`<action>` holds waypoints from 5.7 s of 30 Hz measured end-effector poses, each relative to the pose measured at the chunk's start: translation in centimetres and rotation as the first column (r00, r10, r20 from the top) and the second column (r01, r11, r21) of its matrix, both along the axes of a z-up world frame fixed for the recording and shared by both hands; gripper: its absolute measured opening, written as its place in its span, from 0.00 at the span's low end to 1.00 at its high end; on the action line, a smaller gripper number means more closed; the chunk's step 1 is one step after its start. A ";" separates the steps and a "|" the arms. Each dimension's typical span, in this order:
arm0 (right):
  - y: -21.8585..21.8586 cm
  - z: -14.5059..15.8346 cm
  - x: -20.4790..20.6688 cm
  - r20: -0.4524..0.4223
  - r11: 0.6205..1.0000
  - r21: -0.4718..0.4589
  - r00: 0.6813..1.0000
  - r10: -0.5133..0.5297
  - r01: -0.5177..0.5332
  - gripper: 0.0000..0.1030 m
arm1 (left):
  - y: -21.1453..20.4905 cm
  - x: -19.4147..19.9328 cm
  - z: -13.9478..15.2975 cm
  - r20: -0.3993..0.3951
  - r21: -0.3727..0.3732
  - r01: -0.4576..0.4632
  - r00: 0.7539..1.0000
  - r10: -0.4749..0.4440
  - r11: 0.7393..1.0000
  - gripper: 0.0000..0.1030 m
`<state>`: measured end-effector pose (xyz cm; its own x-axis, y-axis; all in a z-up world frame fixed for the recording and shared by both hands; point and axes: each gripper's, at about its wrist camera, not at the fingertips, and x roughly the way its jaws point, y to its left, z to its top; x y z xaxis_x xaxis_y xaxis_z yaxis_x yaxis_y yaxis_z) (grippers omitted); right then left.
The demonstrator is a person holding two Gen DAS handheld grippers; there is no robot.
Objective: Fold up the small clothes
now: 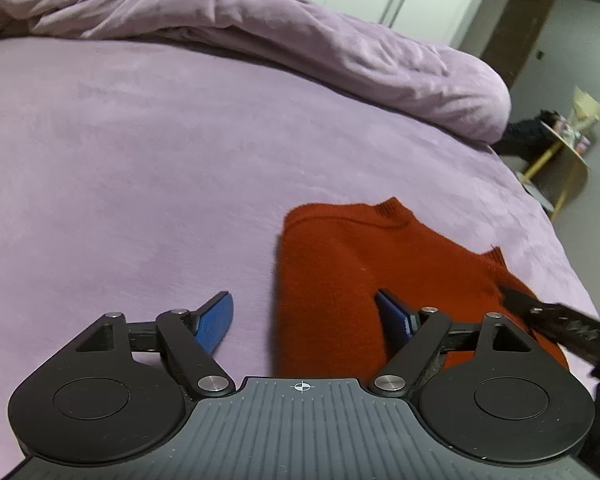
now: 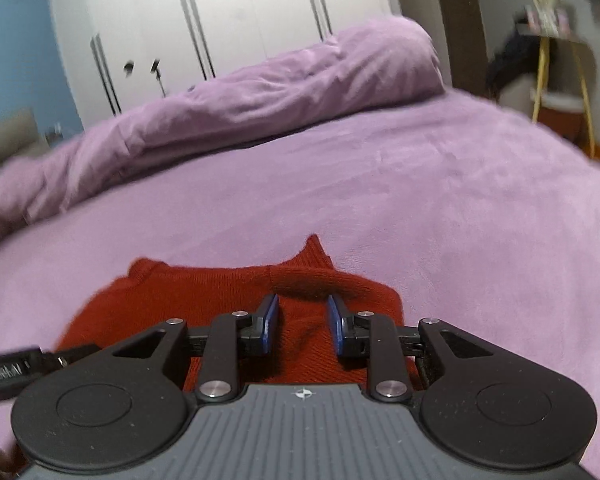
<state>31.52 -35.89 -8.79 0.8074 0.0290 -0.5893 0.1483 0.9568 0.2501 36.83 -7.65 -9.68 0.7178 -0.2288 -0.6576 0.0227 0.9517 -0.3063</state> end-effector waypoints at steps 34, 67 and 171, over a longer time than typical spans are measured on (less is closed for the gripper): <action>-2.8 0.7 -5.7 -0.149 0.702 0.712 0.972 0.180 -0.021 0.25 | 10.2 -2.9 3.5 -0.299 -0.484 0.120 0.908 -0.293 0.867 0.45; 7.6 -4.5 -24.8 -0.410 0.148 0.886 0.891 -0.194 0.439 0.42 | 15.4 -25.3 2.1 -0.216 -0.270 0.005 0.974 -0.065 0.963 0.60; 18.9 1.9 -19.7 -0.081 0.970 -0.224 0.993 0.084 -0.100 0.42 | 10.5 -18.2 3.2 -0.090 0.153 -0.051 0.994 0.065 0.987 0.90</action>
<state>11.85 -17.02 -6.85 0.7634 -0.0402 -0.6446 0.0667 0.9976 0.0168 18.59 2.85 -6.52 0.6598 -0.0818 -0.7470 -0.0563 0.9859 -0.1577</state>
